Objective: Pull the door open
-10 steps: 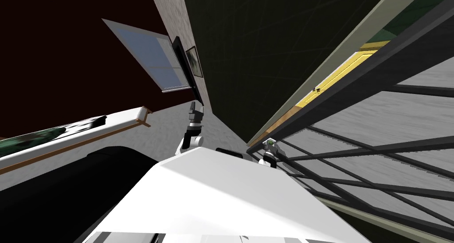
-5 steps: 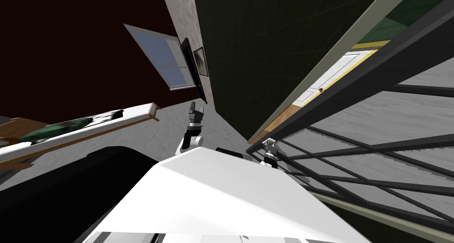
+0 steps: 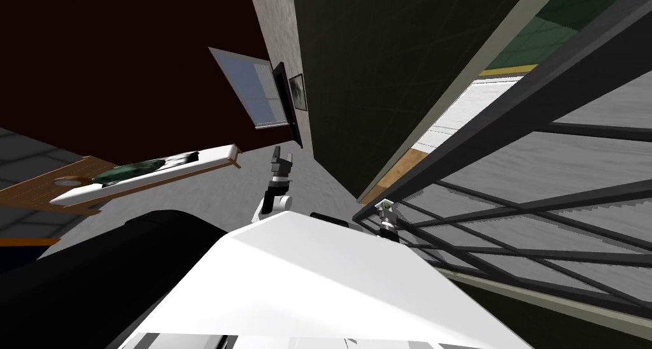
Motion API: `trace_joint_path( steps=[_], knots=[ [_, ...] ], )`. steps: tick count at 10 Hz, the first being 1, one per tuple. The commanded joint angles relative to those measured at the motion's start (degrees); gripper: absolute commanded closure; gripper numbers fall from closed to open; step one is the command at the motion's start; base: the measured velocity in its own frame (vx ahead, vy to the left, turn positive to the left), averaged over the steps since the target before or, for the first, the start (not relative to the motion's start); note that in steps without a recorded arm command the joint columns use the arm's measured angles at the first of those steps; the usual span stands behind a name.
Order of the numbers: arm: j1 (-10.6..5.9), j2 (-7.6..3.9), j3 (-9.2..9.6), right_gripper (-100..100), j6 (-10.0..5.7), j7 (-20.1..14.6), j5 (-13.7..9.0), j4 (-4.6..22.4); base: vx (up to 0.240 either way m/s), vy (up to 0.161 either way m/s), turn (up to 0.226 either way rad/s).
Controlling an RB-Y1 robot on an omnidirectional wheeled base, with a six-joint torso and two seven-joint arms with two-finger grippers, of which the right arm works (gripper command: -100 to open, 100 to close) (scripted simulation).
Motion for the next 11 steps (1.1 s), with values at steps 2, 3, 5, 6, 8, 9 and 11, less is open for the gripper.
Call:
trace_joint_path(
  steps=[2,3,5,6,8,9,11],
  knots=[
    [0.84,-1.20,1.53,100,-0.91,-1.62,0.76,-0.43,-0.191,-0.022,0.108],
    [1.36,-1.94,2.48,100,-1.47,-2.62,1.22,-0.69,-0.257,-0.037,0.107],
    [2.27,-3.23,4.13,100,-2.45,-4.36,2.04,-1.15,-0.256,-0.031,0.106],
    [2.75,-3.91,5.00,100,-2.97,-5.28,2.47,-1.39,-0.266,-0.027,0.108],
    [2.78,-4.04,5.24,100,-2.84,-5.36,2.59,-1.47,-0.182,-0.012,0.066],
    [3.68,-4.88,6.47,100,-4.00,-6.65,3.26,-1.43,-0.172,-0.005,0.097],
    [4.51,-5.89,7.58,100,-5.36,-7.91,3.91,-1.49,-0.239,-0.052,0.119]
  ],
)
